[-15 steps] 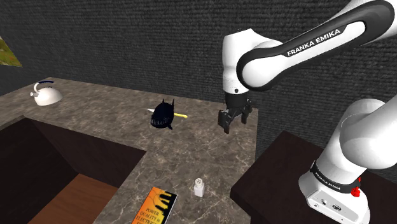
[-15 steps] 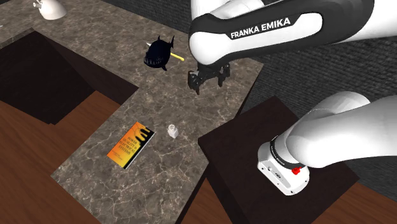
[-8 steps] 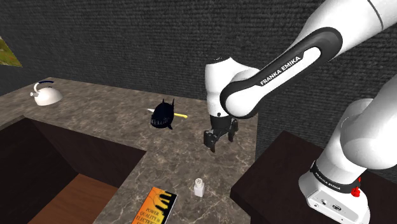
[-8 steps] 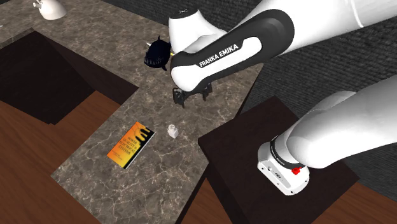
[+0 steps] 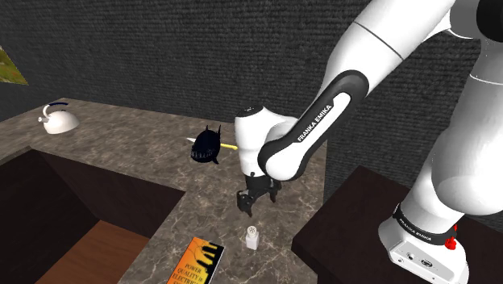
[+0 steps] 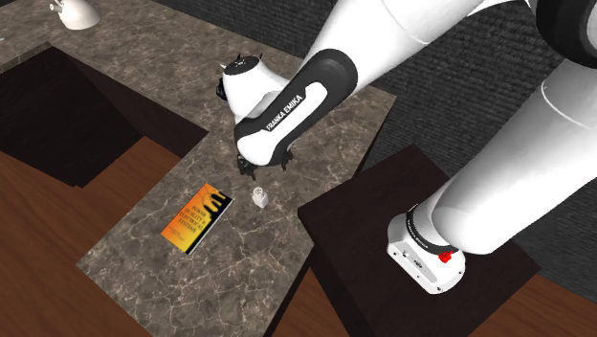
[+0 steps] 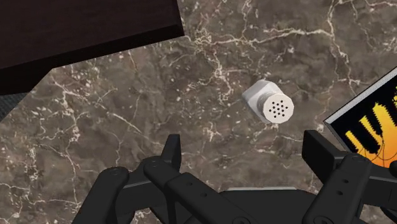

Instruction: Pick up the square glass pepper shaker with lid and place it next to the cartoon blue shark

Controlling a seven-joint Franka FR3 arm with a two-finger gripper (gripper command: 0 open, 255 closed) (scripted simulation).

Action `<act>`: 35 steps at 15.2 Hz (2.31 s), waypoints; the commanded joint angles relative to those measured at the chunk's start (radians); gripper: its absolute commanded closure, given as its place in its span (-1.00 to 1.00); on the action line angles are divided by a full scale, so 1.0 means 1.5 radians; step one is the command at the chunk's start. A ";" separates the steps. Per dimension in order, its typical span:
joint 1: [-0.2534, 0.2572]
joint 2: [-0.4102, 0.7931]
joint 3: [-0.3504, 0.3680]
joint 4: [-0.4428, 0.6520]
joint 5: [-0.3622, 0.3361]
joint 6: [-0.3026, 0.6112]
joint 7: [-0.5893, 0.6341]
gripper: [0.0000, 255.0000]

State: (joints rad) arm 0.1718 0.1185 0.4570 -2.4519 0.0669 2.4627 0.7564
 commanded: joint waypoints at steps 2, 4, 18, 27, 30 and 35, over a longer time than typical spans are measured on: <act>0.028 0.089 -0.004 0.045 -0.051 0.038 0.066 -1.00; 0.052 0.144 -0.017 0.080 -0.080 0.054 0.100 -1.00; 0.079 0.207 -0.045 0.081 -0.116 0.115 0.125 -1.00; 0.078 0.207 -0.045 0.080 -0.116 0.114 0.125 1.00; 0.079 0.207 -0.045 0.081 -0.116 0.115 0.125 1.00; 0.063 0.162 -0.024 0.074 -0.090 0.078 0.111 1.00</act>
State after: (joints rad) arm 0.2703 0.3737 0.4150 -2.3390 -0.0762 2.5892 0.9275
